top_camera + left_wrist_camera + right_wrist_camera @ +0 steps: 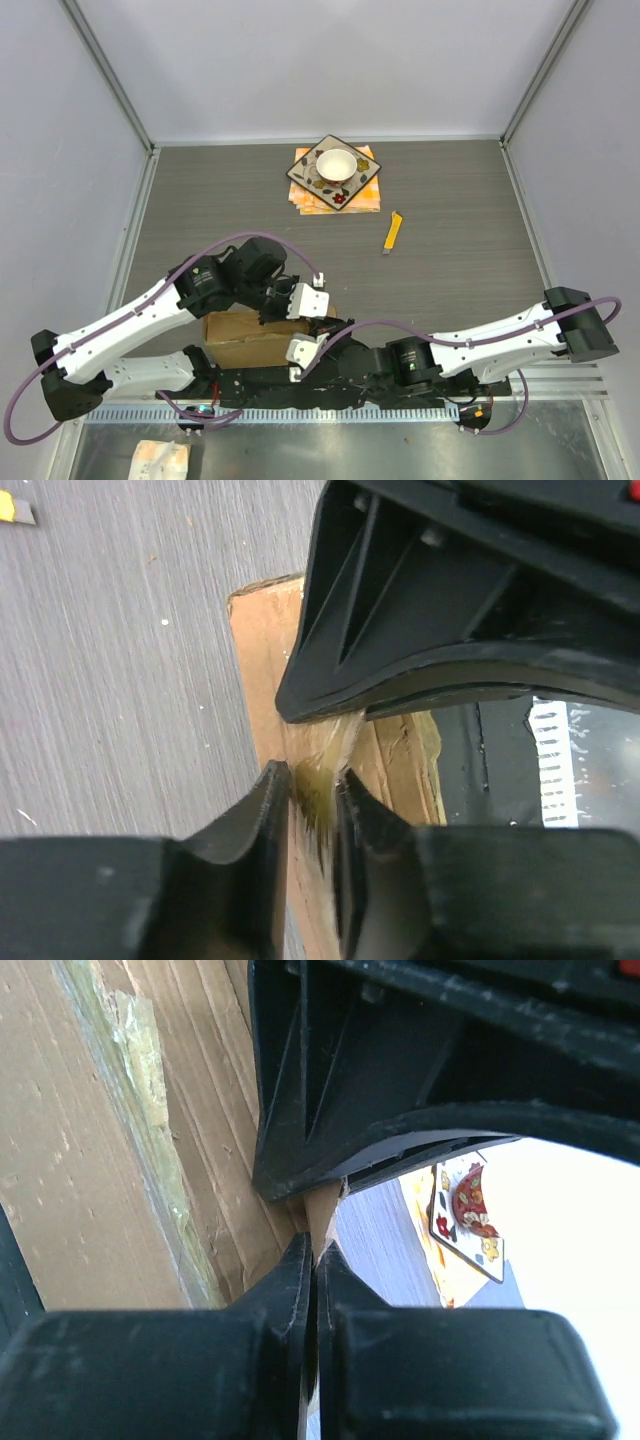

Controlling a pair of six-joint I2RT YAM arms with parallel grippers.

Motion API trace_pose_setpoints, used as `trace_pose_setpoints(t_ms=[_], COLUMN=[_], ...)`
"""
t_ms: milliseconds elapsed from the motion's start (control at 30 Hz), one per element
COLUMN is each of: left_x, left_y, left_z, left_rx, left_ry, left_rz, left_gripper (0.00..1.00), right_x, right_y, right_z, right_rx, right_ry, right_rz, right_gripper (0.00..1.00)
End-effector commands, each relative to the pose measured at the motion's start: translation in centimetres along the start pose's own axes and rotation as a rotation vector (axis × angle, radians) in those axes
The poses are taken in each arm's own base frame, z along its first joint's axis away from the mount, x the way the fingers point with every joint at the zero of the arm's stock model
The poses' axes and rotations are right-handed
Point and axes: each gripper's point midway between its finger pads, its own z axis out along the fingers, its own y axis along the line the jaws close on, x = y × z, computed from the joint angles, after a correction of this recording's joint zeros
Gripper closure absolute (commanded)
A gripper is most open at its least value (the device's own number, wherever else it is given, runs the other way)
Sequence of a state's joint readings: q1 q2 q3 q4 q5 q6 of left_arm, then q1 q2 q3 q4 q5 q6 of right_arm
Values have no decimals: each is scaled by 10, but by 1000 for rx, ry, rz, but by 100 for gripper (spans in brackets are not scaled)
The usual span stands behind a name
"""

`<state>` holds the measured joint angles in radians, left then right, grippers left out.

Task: Unpack the express box
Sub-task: Open the express box at the center of the board.

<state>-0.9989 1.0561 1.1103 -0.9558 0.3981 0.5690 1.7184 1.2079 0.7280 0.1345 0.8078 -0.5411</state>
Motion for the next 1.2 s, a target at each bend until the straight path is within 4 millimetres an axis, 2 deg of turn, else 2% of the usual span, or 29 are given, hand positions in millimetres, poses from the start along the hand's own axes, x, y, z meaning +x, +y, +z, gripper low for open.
trace_pose_setpoints(t_ms=[0, 100, 133, 267, 300, 367, 400, 433, 467, 500, 533, 567, 633, 667, 800, 933, 1067, 1167], left_x=[-10, -9, -9, -2, -2, 0, 1, 3, 4, 5, 4, 3, 0, -1, -3, -12, -26, -25], left_y=[21, 20, 21, 20, 20, 20, 19, 18, 19, 18, 18, 22, 26, 27, 21, 23, 49, 71], left_z=[-2, 1, 2, 4, 2, -1, -4, -4, -5, -7, -10, -13, -17, -18, -22, -30, -53, -61], left_rx=[-93, -92, -93, -91, -97, -101, -106, -102, -105, -106, -109, -126, -154, -152, -131, -136, -255, -337], left_ry=[-33, -42, -43, -20, -21, -16, -18, -10, -7, -5, -6, -3, -12, -9, -26, -40, -19, 48], left_rz=[16, 1, 1, 8, 12, 15, 12, 19, 25, 37, 55, 94, 115, 121, 125, 122, 185, 222], left_gripper=[83, 73, 72, 100, 100, 100, 100, 100, 100, 100, 100, 100, 100, 100, 100, 100, 100, 100], right_x=[-45, -52, -57, -69, -76, -81, -85, -91, -99, -93, -93, -94, -72, -66, -31, -12, -4, 3], right_y=[9, 7, 7, 6, 0, -14, -14, -34, -34, -33, -38, -50, -42, -49, -47, -42, -42, -46], right_z=[-1, 0, 1, 2, 1, -9, -15, -32, -42, -50, -58, -72, -77, -83, -95, -91, -84, -79], right_rx=[-53, -44, -48, -60, -52, -37, -64, -68, -121, -145, -160, -172, -188, -185, -176, -138, -91, -37], right_ry=[-129, -153, -168, -172, -177, -188, -207, -258, -307, -324, -354, -399, -330, -325, -266, -246, -213, -181], right_rz=[142, 170, 180, 242, 276, 360, 436, 508, 558, 617, 655, 696, 706, 724, 756, 760, 711, 699], right_gripper=[99, 99, 99, 97, 82, 44, 7, 6, 6, 6, 6, 6, 6, 6, 5, 5, 4, 4])
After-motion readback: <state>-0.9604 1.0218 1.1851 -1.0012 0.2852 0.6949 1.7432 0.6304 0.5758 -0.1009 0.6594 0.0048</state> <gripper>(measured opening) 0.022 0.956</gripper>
